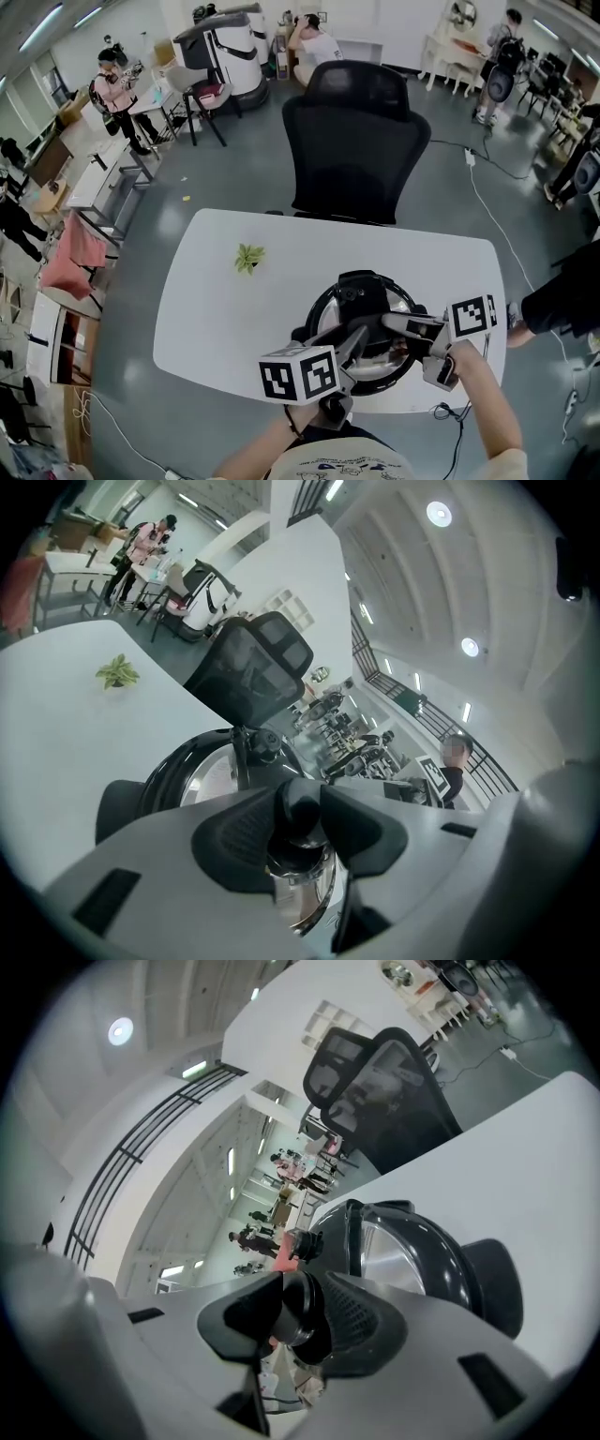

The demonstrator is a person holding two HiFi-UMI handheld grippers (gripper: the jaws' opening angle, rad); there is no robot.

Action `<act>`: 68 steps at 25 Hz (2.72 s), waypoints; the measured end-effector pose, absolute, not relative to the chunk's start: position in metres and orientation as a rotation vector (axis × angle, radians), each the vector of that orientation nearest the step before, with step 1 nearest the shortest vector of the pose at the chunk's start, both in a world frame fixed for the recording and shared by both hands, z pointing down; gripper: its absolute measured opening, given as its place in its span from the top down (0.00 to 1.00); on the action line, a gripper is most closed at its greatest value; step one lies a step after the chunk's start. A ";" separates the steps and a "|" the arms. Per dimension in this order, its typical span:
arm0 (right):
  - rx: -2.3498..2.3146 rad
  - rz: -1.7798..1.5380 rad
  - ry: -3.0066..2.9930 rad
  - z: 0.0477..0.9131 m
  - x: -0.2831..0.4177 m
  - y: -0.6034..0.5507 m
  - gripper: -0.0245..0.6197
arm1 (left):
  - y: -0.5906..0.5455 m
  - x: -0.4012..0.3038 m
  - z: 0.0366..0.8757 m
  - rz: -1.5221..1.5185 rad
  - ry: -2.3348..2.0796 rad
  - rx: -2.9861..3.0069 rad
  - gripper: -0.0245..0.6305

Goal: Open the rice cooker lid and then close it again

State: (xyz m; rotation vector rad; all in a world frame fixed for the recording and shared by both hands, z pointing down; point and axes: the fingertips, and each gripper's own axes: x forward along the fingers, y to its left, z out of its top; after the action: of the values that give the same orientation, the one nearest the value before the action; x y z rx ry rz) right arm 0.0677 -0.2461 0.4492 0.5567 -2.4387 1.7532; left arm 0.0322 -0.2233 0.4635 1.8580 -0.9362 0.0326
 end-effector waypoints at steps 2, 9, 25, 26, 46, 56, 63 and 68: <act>0.592 1.742 -2.470 0.444 0.064 -0.245 0.73 | -0.222 0.032 0.462 0.057 -0.942 1.886 0.73; 1.105 1.378 -2.381 0.445 0.119 -0.263 0.59 | -0.230 0.016 0.443 0.025 -1.020 1.939 0.68; 1.651 0.435 -2.623 0.324 0.125 -0.258 0.88 | -0.244 -0.024 0.337 0.087 -1.637 2.343 0.81; 1.675 0.379 -2.613 0.320 0.125 -0.256 0.89 | -0.243 -0.025 0.331 0.083 -1.670 2.360 0.83; 1.858 0.080 -2.528 0.304 0.114 -0.210 0.95 | -0.202 -0.039 0.311 0.031 -1.845 2.390 0.94; 1.872 0.097 -2.522 0.302 0.119 -0.198 0.95 | -0.188 -0.037 0.310 0.027 -1.828 2.384 0.94; 1.854 0.109 -2.524 0.306 0.120 -0.197 0.95 | -0.187 -0.033 0.312 0.031 -1.823 2.379 0.94; 1.854 0.107 -2.526 0.307 0.123 -0.194 0.95 | -0.185 -0.032 0.312 0.028 -1.829 2.378 0.94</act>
State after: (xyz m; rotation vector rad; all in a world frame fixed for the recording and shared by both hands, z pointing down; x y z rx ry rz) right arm 0.1227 -0.1945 0.3068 1.8539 -2.5255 0.1071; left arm -0.0322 -0.1849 0.3123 2.3784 -1.8285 0.0278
